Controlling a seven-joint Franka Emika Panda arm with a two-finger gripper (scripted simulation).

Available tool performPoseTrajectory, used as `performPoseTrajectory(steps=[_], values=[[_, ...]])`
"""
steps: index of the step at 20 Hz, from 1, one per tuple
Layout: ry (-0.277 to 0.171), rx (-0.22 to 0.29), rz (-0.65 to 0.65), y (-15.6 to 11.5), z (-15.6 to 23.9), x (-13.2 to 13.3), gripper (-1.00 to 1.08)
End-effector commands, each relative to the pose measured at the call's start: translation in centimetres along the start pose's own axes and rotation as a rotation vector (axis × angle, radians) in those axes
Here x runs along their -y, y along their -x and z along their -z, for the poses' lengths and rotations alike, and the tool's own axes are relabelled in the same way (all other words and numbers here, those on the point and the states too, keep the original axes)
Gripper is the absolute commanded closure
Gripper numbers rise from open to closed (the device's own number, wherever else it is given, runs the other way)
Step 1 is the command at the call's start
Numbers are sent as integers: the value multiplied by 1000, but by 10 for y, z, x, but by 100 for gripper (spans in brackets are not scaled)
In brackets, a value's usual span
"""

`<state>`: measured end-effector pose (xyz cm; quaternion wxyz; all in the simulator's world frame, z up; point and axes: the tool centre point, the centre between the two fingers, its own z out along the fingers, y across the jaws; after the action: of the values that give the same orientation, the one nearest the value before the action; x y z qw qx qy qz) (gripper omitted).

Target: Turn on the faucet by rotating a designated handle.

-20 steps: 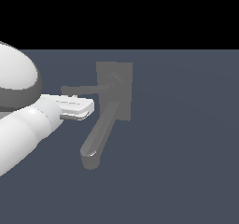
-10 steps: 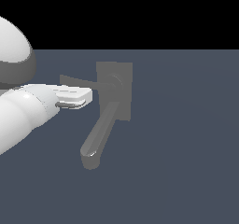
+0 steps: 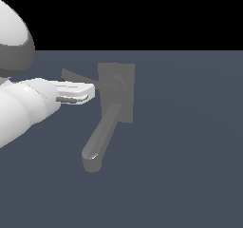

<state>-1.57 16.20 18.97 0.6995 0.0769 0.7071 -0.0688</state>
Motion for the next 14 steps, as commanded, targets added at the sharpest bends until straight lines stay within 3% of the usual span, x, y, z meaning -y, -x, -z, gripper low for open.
performPoseTrajectory(steps=[1,14], values=[[-2,6,-2,11,0,4,108],[1,11,-4,54,0,16,108]])
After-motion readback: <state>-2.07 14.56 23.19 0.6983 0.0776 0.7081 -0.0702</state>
